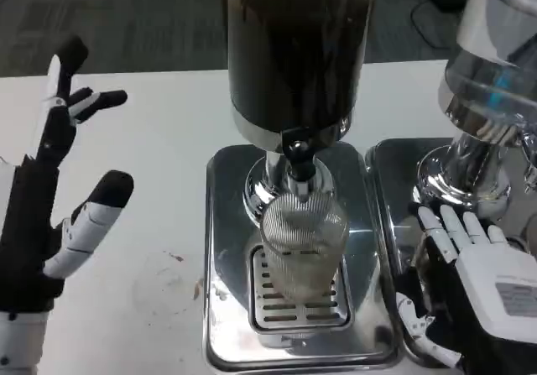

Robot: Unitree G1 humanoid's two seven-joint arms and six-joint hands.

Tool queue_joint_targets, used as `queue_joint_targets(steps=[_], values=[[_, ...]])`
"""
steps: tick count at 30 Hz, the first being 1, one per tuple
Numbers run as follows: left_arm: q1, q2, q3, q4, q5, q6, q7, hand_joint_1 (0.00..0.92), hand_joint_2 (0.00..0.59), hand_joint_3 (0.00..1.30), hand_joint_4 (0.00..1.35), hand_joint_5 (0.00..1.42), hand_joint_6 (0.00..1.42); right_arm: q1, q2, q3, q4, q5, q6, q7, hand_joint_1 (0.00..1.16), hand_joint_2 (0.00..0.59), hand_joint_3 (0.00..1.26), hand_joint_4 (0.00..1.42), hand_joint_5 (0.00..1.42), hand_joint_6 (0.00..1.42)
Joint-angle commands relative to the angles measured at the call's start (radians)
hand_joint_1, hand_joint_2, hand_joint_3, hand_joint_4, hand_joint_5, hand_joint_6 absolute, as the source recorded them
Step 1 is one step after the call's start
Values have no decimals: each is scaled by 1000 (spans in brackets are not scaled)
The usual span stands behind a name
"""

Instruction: Grasp the cup under the faucet to collect the drink, then remove the cup.

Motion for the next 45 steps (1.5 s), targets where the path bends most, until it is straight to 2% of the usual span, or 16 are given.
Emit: queue_joint_targets(steps=[1,3,6,11,16,22,28,38,45], values=[[-25,-5,-1,-57,-127,-3,-136,0,138,34,0,214,109,7,4,-6,1,5,-5,-7,434,497,38,0,0,0],[-44,1,-14,-70,-197,5,-228,0,139,21,0,164,89,6,8,-3,5,5,-5,-9,435,497,37,0,0,0],[-93,22,-70,-92,-336,50,-415,0,143,0,0,14,4,2,14,1,9,3,-3,-12,437,497,36,0,0,0],[-138,13,-85,-108,-463,120,-619,0,147,0,0,0,0,8,28,2,11,0,4,-16,438,497,35,0,0,0],[-181,-6,-80,-113,-518,170,-754,0,151,0,0,0,0,7,44,4,15,-7,8,-21,440,497,35,0,0,0],[-215,-39,-70,-115,-556,219,-859,0,156,0,0,3,0,3,55,8,20,-15,12,-18,440,497,35,0,0,0],[-224,-62,-61,-157,-587,271,-940,0,159,4,0,87,44,1,70,15,22,-22,19,-21,440,497,35,0,0,0],[-188,-80,-22,-212,-593,315,-998,0,159,36,0,107,61,-7,69,23,26,-23,14,-10,440,497,35,0,0,0],[-180,-93,-37,-222,-601,349,-1049,0,162,64,0,134,88,0,72,26,24,-23,17,-12,438,491,38,0,0,0]])
